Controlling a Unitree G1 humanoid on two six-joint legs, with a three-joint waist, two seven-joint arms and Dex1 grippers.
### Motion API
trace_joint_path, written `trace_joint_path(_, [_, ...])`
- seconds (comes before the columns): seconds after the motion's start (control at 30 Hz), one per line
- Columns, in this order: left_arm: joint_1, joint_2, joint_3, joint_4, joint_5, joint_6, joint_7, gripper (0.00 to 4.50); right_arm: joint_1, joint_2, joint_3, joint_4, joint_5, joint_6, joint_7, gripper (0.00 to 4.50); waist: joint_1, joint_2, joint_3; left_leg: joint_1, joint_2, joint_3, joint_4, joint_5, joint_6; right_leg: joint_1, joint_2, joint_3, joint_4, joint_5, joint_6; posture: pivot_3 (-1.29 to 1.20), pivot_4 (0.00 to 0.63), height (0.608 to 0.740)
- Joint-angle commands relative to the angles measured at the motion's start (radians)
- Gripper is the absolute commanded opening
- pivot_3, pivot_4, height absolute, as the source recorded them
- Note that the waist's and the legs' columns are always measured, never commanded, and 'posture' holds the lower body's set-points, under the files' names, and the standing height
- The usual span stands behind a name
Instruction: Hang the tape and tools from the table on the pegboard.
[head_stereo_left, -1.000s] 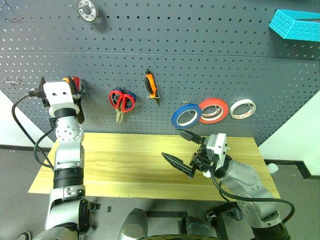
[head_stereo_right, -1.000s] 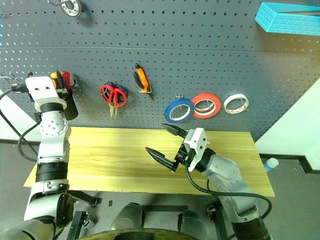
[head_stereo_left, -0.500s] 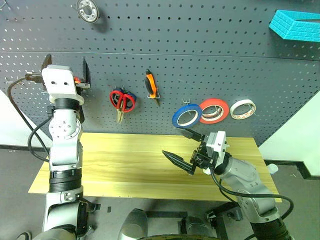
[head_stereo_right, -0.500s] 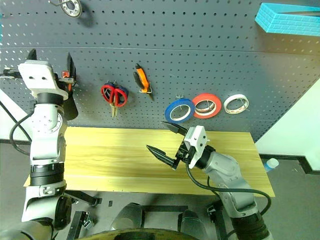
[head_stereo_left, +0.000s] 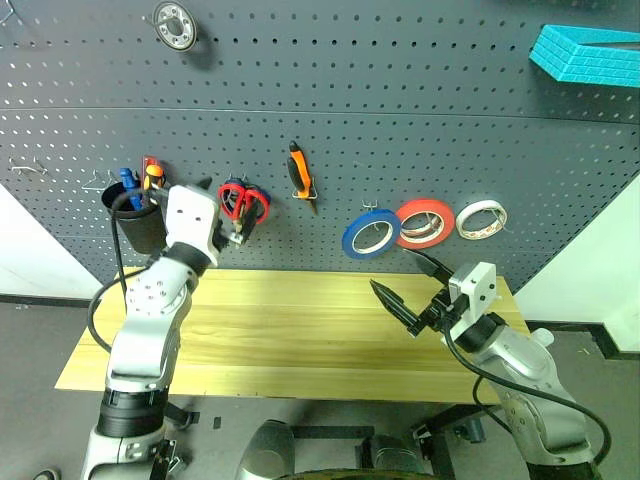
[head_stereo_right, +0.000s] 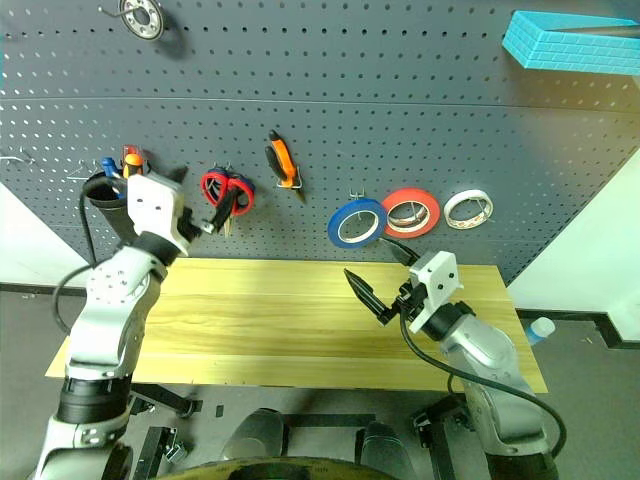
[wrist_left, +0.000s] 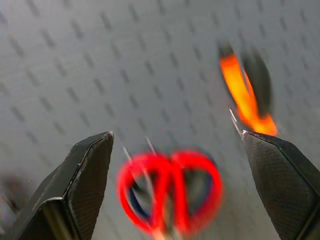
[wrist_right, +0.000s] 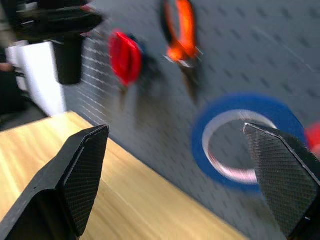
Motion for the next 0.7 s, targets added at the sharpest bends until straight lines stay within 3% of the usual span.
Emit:
trace_joint_path(0.03, [0.026,-0.009,-0.027,0.031,-0.02,0.019,-0.039,4.29,0.012,0.013,-0.017,-0.02,0.006,0.022,-0.034,4.5,-0.002,0.0,0.0,0.0,0.0,0.0,0.0,0.0,0.0,0.0,0.0,0.0,0.0,0.0,0.0,0.36,0.0,0.74])
trace_joint_path(0.37, [0.211,0.021,-0.086,0.157,-0.029,0.015,-0.166,4.29,0.147,0.041,-0.068,0.052,0.051,0.027,-0.037,4.5,-0.03,0.001,-0.003,0.0,0.0,0.0,-0.001,0.0,0.0,0.0,0.0,0.0,-0.001,0.0,0.0,0.34,0.0,0.74])
trace_joint_path(0.7, [0.249,0.024,-0.112,0.195,-0.048,0.031,-0.257,4.29,0.22,0.054,-0.063,0.124,0.063,-0.013,0.037,4.5,-0.063,0.006,-0.006,0.0,0.0,0.001,-0.001,0.0,0.0,-0.001,0.0,0.0,-0.001,-0.003,0.005,0.32,0.0,0.74])
